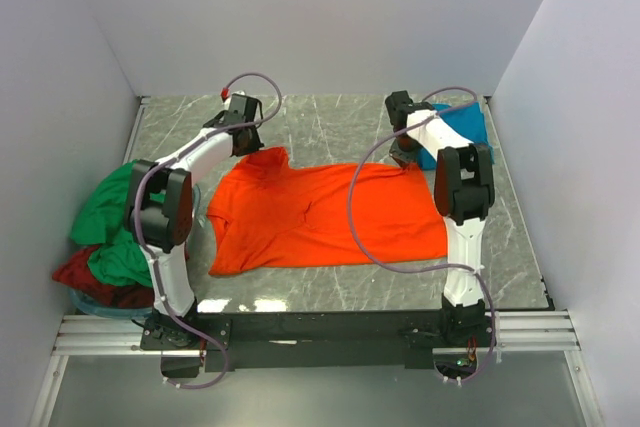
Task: Fold and stack the t-shirts
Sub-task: Fold the tshirt
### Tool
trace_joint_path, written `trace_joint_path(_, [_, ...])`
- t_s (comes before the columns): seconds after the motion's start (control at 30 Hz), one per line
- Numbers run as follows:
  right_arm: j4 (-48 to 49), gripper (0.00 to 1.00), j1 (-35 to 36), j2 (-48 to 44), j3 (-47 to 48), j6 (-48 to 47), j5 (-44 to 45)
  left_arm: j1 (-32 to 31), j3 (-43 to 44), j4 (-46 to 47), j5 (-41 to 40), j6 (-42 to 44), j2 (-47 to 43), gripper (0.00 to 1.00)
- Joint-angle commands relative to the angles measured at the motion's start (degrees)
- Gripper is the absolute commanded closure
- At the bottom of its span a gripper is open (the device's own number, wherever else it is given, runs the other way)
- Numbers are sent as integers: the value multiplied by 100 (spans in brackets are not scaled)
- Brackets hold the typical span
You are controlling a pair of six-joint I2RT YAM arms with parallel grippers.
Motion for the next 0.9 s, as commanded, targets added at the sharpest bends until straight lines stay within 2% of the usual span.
trace_joint_path(0.0, [377,100,115,-750,-384,-13,301,-54,-409,435,73,-158,-532,100])
trace_joint_path(0.23, [791,100,343,-1435,-1342,-4,302,-168,-1148,699,73,-264,-1130,100])
trace_joint_path(0.43, [914,100,414,-2121,-2106,84,416,-388,-1834,831,-252,-360,-1990,100])
trace_joint_path(0.87, [1073,100,651,-3377,-3240,40,468,-537,-3257,787,-446,-852,-3556,100])
